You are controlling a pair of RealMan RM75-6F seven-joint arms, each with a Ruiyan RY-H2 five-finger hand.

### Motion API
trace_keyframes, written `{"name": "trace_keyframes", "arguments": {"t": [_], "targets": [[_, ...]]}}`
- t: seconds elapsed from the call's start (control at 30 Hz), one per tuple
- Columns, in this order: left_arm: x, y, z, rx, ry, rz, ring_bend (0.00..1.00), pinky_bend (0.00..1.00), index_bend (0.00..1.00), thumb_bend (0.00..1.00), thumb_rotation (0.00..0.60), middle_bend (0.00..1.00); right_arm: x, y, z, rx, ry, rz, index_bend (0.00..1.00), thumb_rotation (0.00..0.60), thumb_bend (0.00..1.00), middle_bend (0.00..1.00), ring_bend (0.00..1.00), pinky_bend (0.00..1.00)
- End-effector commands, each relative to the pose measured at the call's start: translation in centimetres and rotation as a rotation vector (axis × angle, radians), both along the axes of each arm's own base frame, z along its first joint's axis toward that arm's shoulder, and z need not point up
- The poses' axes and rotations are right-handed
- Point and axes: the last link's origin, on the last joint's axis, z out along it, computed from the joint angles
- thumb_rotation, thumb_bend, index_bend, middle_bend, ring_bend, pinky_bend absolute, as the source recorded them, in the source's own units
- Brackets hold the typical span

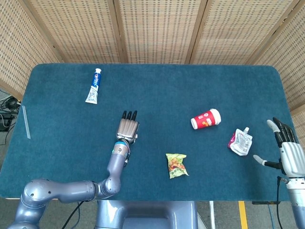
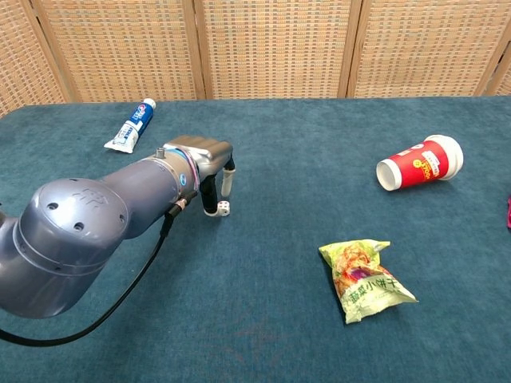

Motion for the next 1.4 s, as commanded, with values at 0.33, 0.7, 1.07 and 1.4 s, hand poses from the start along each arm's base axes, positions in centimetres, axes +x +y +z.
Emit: {"name": "trace_keyframes", "arguments": {"t": [0.33, 0.7, 1.07, 1.4], "targets": [[-0.2, 0.0, -0.6, -0.005, 0.013, -0.010, 0.00, 0.00, 0.59, 0.29, 0.600, 0.00, 0.1, 0.0, 0.1, -0.007, -0.010, 0.009, 0.05, 0.600, 0.06, 0.00, 0.00, 0.00], [-0.1, 0.1, 0.3, 0.014, -0.017, -0.035, 0.00, 0.00, 0.64, 0.32, 0.600, 0.00, 0.3, 0.2, 0.1, -0.013, -0.015, 0.027, 0.05, 0.600, 0.06, 0.00, 0.00, 0.00], [-0.3, 1.4, 8.3, 0.146, -0.086, -0.127, 0.00, 0.00, 0.61, 0.32, 0.600, 0.00, 0.4, 0.3, 0.2, -0.017, -0.010, 0.029, 0.05, 0.600, 0.06, 0.00, 0.00, 0.00], [-2.1, 2.2, 12.8, 0.196, -0.106, -0.113, 0.00, 0.00, 0.56, 0.32, 0.600, 0.00, 0.7, 0.5, 0.0, -0.015, 0.002, 0.036, 0.05, 0.600, 0.06, 0.00, 0.00, 0.00]]}}
